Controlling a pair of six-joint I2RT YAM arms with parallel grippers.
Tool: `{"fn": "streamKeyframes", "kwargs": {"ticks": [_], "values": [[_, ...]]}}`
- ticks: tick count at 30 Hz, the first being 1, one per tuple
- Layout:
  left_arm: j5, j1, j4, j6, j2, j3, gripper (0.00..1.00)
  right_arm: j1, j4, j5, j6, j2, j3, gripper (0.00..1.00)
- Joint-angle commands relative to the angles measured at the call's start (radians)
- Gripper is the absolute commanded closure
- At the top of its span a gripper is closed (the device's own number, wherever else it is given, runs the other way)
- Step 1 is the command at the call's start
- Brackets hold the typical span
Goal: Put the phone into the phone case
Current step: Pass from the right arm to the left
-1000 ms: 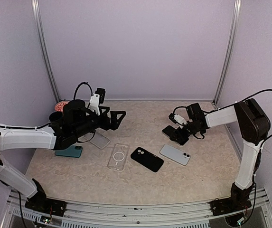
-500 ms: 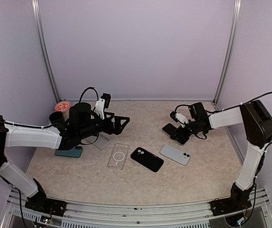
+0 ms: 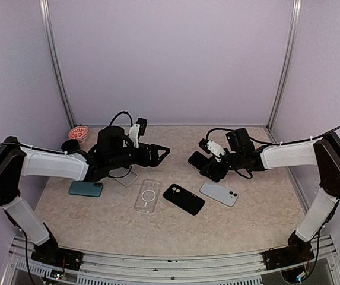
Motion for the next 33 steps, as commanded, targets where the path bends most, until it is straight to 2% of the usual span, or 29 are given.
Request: {"fn": "streamKeyframes", "kwargs": {"ticks": [1,7,18,28,33], "values": [[0.119,0.027,-0.008,-0.078,0.054,0.038,0.01,0.066,0.086,0.057,0.013,-0.058,-0.044,0.28],[0.264,0.056,0.024,-0.139,0.115,0.051,0.02,0.159,0.139,0.100,0.017,-0.117,-0.094,0.27],[0.488,0.074,0.042,-0.201,0.209,0.092,0.10,0.259,0.192,0.173,-0.027,-0.183,-0.153,0.28],[0.532,0.034,-0.010,-0.207,0.275,0.165,0.14,0.329,0.197,0.234,-0.064,-0.174,-0.146,0.28],[0.558,0.028,-0.007,-0.214,0.296,0.178,0.20,0.354,0.203,0.277,-0.074,-0.169,-0.142,0.28]]}}
